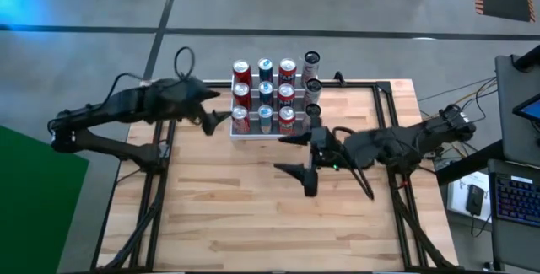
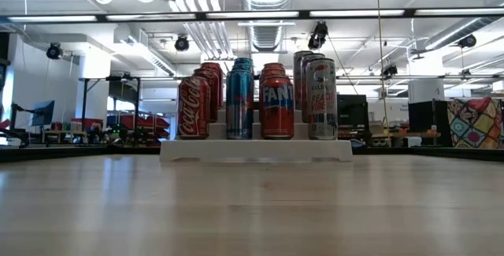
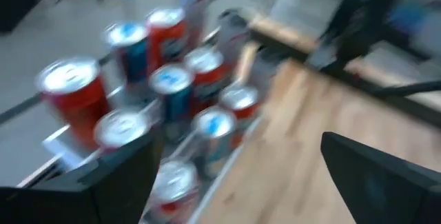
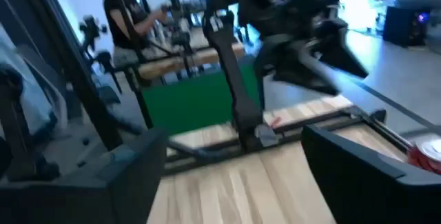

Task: Place canned beverage on shelf
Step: Return to Home Position

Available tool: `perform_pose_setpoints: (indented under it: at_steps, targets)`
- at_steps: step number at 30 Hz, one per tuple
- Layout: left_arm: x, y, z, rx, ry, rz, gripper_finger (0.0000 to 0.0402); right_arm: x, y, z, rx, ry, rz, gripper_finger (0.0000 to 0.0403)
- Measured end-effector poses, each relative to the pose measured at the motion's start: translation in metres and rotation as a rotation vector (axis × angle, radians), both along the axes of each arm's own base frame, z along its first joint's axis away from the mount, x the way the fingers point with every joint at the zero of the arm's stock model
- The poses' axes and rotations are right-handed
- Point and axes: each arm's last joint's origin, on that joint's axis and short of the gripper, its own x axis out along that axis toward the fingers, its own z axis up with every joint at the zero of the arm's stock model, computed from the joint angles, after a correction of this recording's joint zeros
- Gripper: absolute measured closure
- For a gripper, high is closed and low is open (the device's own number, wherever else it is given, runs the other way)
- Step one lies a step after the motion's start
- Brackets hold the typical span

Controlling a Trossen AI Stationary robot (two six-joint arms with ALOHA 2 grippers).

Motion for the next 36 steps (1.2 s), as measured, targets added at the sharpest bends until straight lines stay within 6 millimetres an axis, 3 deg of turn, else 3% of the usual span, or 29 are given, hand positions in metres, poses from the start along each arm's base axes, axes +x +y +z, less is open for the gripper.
perform_pose_setpoints:
  at_steps: [4, 8, 15, 22, 25, 30, 36]
  targets:
    - [-0.006, -0.023, 0.006, 0.020, -0.121, -0.078, 0.0057, 0.000, -0.015, -0.003, 0.003, -0.022, -0.002, 0.0129]
    - [-0.010, -0.039, 0.010, 0.053, -0.163, -0.116, 0.0124, -0.006, -0.024, -0.004, -0.024, -0.014, -0.011, 0.0219]
    - [-0.007, -0.045, 0.010, 0.038, -0.153, -0.185, 0.0264, -0.014, -0.031, -0.004, -0.137, 0.029, -0.014, 0.0380]
    - [0.015, -0.049, -0.001, 0.007, -0.111, -0.185, 0.0356, -0.014, -0.035, -0.013, -0.130, 0.110, -0.036, 0.0393]
    - [0.017, -0.055, 0.004, 0.090, -0.155, -0.255, 0.0389, -0.022, -0.038, -0.013, -0.133, 0.105, -0.031, 0.0394]
    - [-0.001, -0.060, 0.003, 0.218, -0.251, -0.329, 0.0396, -0.050, -0.044, -0.019, -0.137, 0.060, 0.004, 0.0394]
    - [-0.026, -0.062, -0.032, 0.190, -0.484, -0.399, 0.0401, -0.086, -0.051, -0.037, -0.126, -0.137, 0.084, 0.0394]
